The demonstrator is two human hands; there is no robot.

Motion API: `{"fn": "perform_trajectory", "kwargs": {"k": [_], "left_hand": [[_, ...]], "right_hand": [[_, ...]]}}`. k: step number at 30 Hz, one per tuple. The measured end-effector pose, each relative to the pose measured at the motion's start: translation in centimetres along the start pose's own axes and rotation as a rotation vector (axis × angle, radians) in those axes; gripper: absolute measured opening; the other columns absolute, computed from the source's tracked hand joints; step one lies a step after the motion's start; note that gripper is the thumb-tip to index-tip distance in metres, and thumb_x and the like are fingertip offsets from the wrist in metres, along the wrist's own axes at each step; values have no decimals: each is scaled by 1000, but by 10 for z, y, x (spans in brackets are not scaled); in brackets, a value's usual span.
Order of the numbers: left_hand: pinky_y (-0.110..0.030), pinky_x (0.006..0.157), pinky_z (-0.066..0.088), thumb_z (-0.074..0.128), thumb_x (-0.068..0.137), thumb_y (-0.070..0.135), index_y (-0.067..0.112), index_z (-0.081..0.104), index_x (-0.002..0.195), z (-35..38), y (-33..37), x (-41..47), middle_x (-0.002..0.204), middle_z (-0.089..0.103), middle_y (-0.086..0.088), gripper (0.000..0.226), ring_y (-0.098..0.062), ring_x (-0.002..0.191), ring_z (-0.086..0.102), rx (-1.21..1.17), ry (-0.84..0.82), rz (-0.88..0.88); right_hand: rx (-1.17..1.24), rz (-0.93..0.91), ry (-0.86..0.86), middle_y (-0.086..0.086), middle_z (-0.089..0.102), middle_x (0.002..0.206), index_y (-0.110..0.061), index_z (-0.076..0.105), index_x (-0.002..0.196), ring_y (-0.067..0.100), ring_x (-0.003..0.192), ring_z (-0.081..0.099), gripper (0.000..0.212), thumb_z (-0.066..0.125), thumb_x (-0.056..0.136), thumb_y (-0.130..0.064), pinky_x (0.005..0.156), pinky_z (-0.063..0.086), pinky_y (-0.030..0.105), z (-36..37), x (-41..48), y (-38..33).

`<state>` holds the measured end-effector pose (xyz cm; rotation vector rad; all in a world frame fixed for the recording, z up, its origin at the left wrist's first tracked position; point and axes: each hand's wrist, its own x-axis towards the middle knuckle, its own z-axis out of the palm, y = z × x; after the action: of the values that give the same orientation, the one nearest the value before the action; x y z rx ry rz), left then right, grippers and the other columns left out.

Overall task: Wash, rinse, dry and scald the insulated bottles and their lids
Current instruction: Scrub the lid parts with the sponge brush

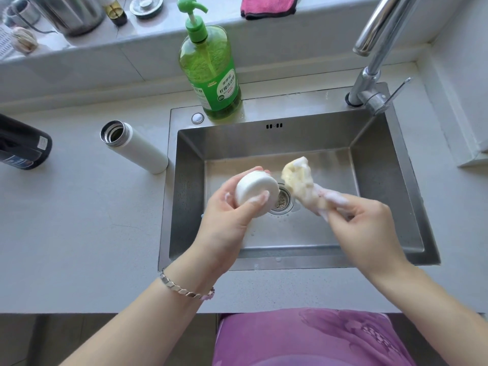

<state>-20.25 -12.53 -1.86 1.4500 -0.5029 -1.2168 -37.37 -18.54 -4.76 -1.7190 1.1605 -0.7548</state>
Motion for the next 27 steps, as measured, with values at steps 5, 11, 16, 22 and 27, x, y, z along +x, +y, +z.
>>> {"fn": "perform_trajectory", "kwargs": {"k": [5, 11, 16, 22, 27], "left_hand": [[-22, 77, 50, 75, 70, 0, 32, 68, 87, -10, 2, 3, 88, 70, 11, 37, -7, 84, 63, 300, 80, 147], [-19, 67, 46, 77, 69, -2, 19, 58, 71, -2, -2, 1, 71, 65, 5, 28, -11, 69, 59, 478, 126, 222], [-14, 59, 46, 70, 72, -10, 18, 54, 65, 3, 1, 1, 60, 62, 13, 33, 1, 60, 55, 423, 160, 275], [-18, 67, 54, 78, 63, -10, 21, 61, 73, 0, -3, 3, 65, 68, 10, 37, -6, 66, 64, 412, 255, 236], [-17, 67, 53, 76, 64, -11, 20, 61, 73, -1, 1, 2, 70, 68, 6, 36, -6, 67, 64, 422, 279, 241]], "right_hand": [[44, 114, 38, -33, 53, 48, -12, 69, 106, -10, 47, 50, 21, 61, 88, -6, 54, 38, 3, -15, 3, 2], [28, -236, -57, -13, 70, 103, -11, 73, 100, -3, 96, 64, 23, 59, 84, -1, 82, 49, 14, 16, -12, -34], [23, -328, 6, -20, 64, 102, -10, 72, 101, -3, 95, 62, 34, 60, 75, 9, 80, 49, 13, 25, -5, -29], [128, -43, 3, 10, 66, 95, -11, 69, 88, 1, 72, 44, 16, 56, 78, -7, 59, 39, 25, 35, 4, -17], [100, -90, -26, 1, 74, 85, -8, 70, 84, 12, 62, 51, 16, 55, 82, -11, 60, 46, 29, 35, -1, -25]]}}
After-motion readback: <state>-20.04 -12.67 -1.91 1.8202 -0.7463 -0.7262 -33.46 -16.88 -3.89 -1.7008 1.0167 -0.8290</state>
